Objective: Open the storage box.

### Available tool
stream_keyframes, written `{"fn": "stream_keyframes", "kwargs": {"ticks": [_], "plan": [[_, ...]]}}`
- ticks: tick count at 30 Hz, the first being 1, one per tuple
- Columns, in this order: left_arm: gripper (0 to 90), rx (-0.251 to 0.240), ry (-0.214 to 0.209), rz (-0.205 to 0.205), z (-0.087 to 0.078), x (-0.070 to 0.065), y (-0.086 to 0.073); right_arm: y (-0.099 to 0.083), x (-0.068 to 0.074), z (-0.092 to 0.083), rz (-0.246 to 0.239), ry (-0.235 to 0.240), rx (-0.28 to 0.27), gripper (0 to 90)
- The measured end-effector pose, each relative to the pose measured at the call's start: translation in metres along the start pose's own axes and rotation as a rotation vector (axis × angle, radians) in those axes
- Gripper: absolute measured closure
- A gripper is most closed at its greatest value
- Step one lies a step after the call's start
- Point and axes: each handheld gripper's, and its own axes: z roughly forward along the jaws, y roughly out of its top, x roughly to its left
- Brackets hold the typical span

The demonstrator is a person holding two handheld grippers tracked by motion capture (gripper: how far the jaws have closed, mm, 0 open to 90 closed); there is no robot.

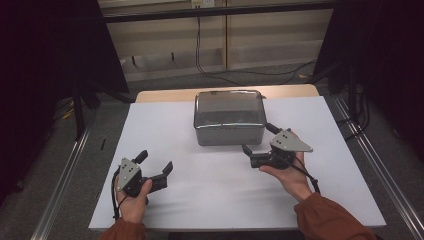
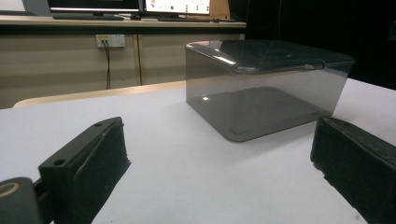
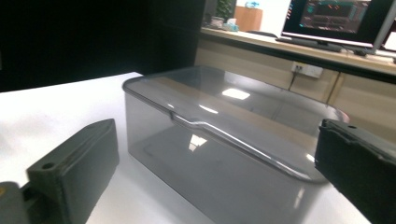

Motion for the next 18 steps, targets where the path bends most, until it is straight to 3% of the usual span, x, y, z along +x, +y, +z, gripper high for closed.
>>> {"fn": "stream_keyframes", "kwargs": {"ticks": [7,12,18], "plan": [[3.5,0.005,-0.005,0.0,0.0,0.001,0.0,0.005,0.011,0.015,-0.131,0.003,0.026,4.4],[3.5,0.013,-0.007,0.004,0.001,0.0,-0.001,0.005,0.017,0.023,-0.181,0.004,0.039,7.4],[3.5,0.012,-0.008,0.001,0.002,0.0,-0.001,0.006,0.021,0.029,-0.276,-0.017,0.038,8.3]]}}
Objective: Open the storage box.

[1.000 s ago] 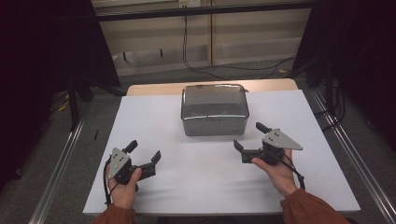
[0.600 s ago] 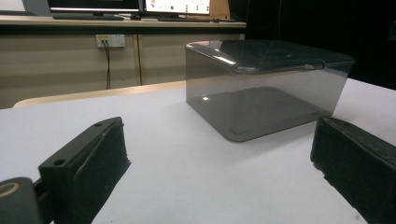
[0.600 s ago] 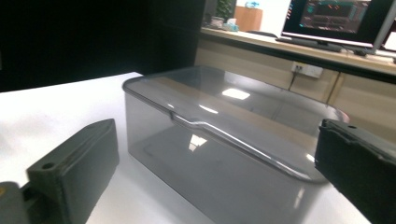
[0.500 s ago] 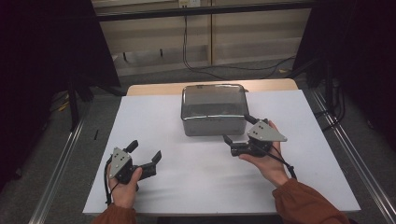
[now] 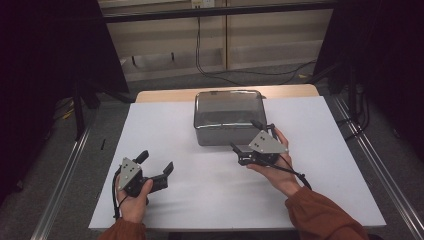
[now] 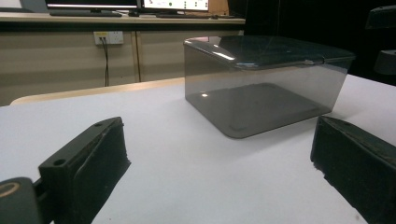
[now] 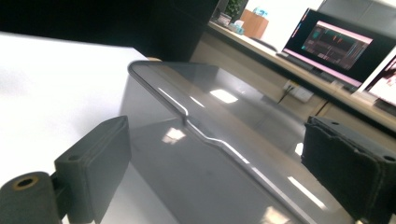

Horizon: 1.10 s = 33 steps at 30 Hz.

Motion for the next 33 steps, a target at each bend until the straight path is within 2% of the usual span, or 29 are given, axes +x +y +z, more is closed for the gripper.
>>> {"fn": "stream_keyframes", "kwargs": {"ticks": [1,4,7,8,9,10,11,12,13,14,15,17,20,23,25,33], "plan": [[3.5,-0.001,0.002,0.001,0.0,0.0,0.0,0.0,0.0,0.003,-0.051,-0.015,0.007,10.4],[3.5,0.0,0.002,0.001,0.0,0.001,0.0,0.001,0.0,0.006,-0.085,-0.026,0.013,10.6],[3.5,0.004,0.0,0.001,0.0,0.001,0.0,0.002,0.004,0.011,-0.169,-0.034,0.032,12.3],[3.5,0.004,0.0,0.001,0.0,0.001,0.0,0.002,0.004,0.011,-0.169,-0.034,0.032,12.3],[3.5,0.004,0.001,0.003,0.0,0.0,0.0,0.003,0.005,0.013,-0.215,-0.038,0.041,12.7],[3.5,0.003,0.001,0.003,0.0,0.0,0.0,0.003,0.006,0.015,-0.234,-0.038,0.042,13.3],[3.5,0.003,0.001,0.003,0.0,0.0,0.0,0.003,0.006,0.015,-0.234,-0.038,0.042,13.3],[3.5,0.003,0.002,0.005,0.0,0.001,0.0,0.004,0.008,0.017,-0.293,-0.046,0.05,16.0],[3.5,0.004,0.002,0.006,0.0,0.001,0.0,0.004,0.008,0.017,-0.293,-0.046,0.05,16.0],[3.5,0.005,0.001,0.005,0.0,0.001,0.0,0.004,0.009,0.018,-0.316,-0.049,0.055,16.3],[3.5,0.005,0.001,0.005,0.0,0.001,0.0,0.005,0.011,0.02,-0.379,-0.065,0.065,18.7],[3.5,0.006,0.001,0.006,0.0,0.001,0.0,0.006,0.014,0.022,-0.439,-0.069,0.072,21.8],[3.5,0.011,0.0,0.005,0.0,0.001,0.0,0.006,0.016,0.025,-0.5,-0.077,0.084,25.0],[3.5,0.014,-0.002,0.01,0.001,0.001,0.0,0.004,0.018,0.029,-0.541,-0.087,0.094,27.4],[2.8,0.015,0.011,0.008,0.001,0.001,0.0,0.003,0.018,0.03,-0.589,-0.095,0.1,31.9],[2.6,0.031,0.017,0.01,0.002,0.002,0.0,-0.002,0.023,0.035,-0.693,-0.107,0.13,45.3]]}}
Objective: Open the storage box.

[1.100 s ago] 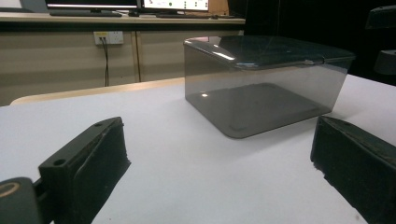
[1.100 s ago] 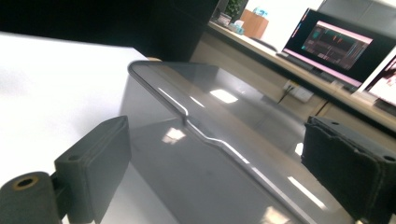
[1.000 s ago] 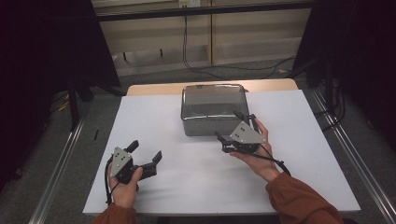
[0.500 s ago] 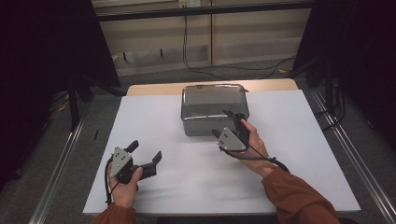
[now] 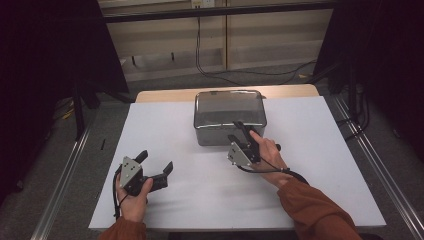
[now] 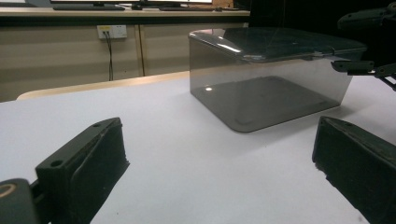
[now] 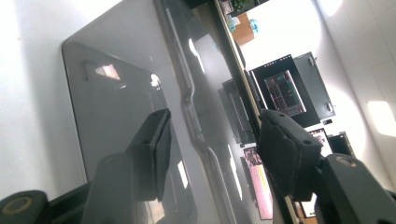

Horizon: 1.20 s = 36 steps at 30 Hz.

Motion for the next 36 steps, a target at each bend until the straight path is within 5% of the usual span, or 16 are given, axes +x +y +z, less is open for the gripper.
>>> {"fn": "stream_keyframes", "kwargs": {"ticks": [5,13,22,25,30,36], "plan": [[4.5,0.002,-0.02,-0.01,-0.0005,-0.0001,0.0002,0.0007,0.0036,0.0032,-0.07,-0.003,0.021,52.2],[6.6,0.001,-0.028,-0.013,-0.0001,0.0,0.0006,-0.0009,0.0054,0.0073,-0.114,-0.016,0.049,62.8],[7.1,0.008,-0.038,-0.009,0.0019,0.0002,0.0017,0.0005,0.0086,0.0089,-0.132,-0.009,0.044,70.5],[8.2,0.023,-0.031,0.027,0.0028,-0.0013,0.0026,0.0013,0.0083,0.0079,-0.136,-0.012,0.039,74.8],[5.3,-0.006,-0.06,-0.007,0.002,-0.0027,0.0036,0.0018,0.0074,0.0078,-0.132,-0.006,0.039,75.0],[3.2,0.001,-0.082,-0.001,0.0049,-0.005,0.0027,0.0023,0.0052,0.0079,-0.145,-0.004,0.033,75.6]]}}
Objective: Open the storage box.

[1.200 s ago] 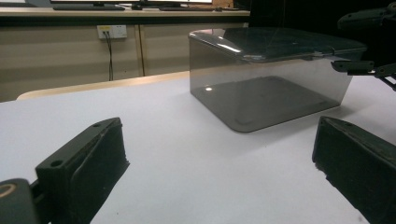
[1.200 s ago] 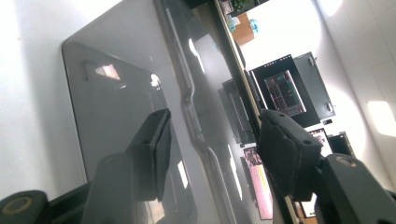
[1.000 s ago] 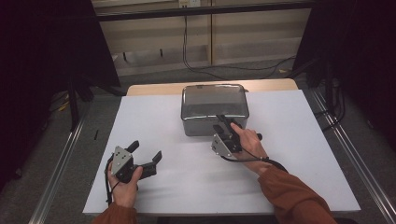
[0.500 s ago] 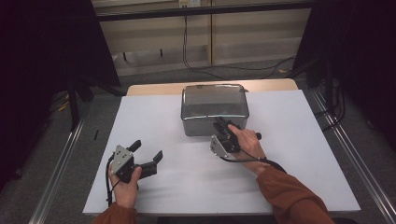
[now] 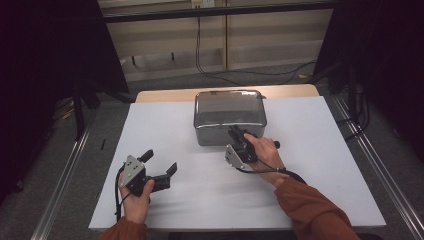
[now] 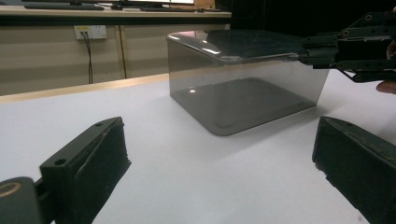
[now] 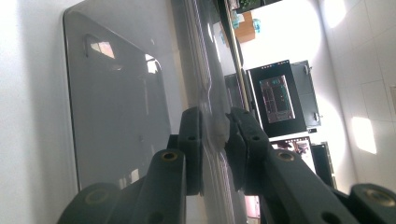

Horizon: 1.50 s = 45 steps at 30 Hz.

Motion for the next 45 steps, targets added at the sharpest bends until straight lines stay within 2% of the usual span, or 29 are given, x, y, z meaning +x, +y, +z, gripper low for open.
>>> {"fn": "stream_keyframes", "kwargs": {"ticks": [4,5,6,7,10,13,16,21,22,29,31,32,34,35,38,39,41,45], "plan": [[2.2,0.013,-0.022,0.001,0.004,-0.001,-0.001,0.0,-0.002,-0.001,0.016,-0.005,-0.006,75.9],[2.5,0.02,-0.051,0.006,0.006,-0.003,-0.002,0.0,-0.003,-0.001,0.016,-0.005,-0.004,76.1],[2.4,0.02,-0.051,0.006,0.006,-0.003,-0.002,0.0,-0.004,-0.001,0.013,-0.006,-0.006,76.1],[2.5,0.027,-0.049,0.031,0.007,-0.003,-0.002,0.0,-0.004,-0.001,0.017,-0.006,-0.007,76.2],[1.9,0.021,-0.064,0.03,0.011,-0.005,-0.002,0.0,-0.005,-0.001,0.019,-0.007,-0.007,76.3],[1.7,0.025,-0.056,0.021,0.016,-0.009,0.002,0.0,-0.006,-0.001,0.007,-0.014,-0.014,76.9],[1.5,0.026,-0.078,0.033,0.019,-0.01,0.005,0.0,-0.011,-0.002,0.027,-0.022,-0.019,77.0],[1.9,0.033,-0.083,0.027,0.026,-0.011,0.008,0.002,-0.015,-0.002,0.021,-0.032,-0.025,77.7],[2.2,0.032,-0.082,0.015,0.028,-0.011,0.009,0.002,-0.016,-0.002,0.024,-0.036,-0.026,77.8],[4.4,0.006,-0.099,0.04,0.043,-0.007,0.017,0.002,-0.018,-0.002,0.029,-0.041,-0.028,77.9],[4.2,0.005,-0.102,0.032,0.045,-0.005,0.018,0.002,-0.019,-0.002,0.029,-0.043,-0.03,78.0],[4.1,0.001,-0.107,0.014,0.047,-0.006,0.018,0.002,-0.019,-0.002,0.031,-0.043,-0.029,78.0],[4.1,0.001,-0.111,0.027,0.051,-0.004,0.02,0.003,-0.02,-0.002,0.03,-0.044,-0.032,78.0],[4.4,-0.006,-0.119,0.006,0.054,-0.004,0.021,0.003,-0.02,-0.002,0.03,-0.046,-0.034,78.1],[3.7,0.004,-0.113,0.008,0.058,-0.004,0.026,0.003,-0.022,-0.002,0.035,-0.048,-0.035,78.2],[3.3,0.002,-0.127,0.013,0.059,-0.006,0.029,0.003,-0.022,-0.002,0.033,-0.048,-0.036,78.3],[3.8,-0.002,-0.125,0.058,0.062,-0.008,0.034,0.003,-0.024,-0.002,0.041,-0.05,-0.037,78.3],[4.3,-0.009,-0.142,0.05,0.07,-0.01,0.042,0.003,-0.026,-0.002,0.046,-0.053,-0.04,78.2]]}}
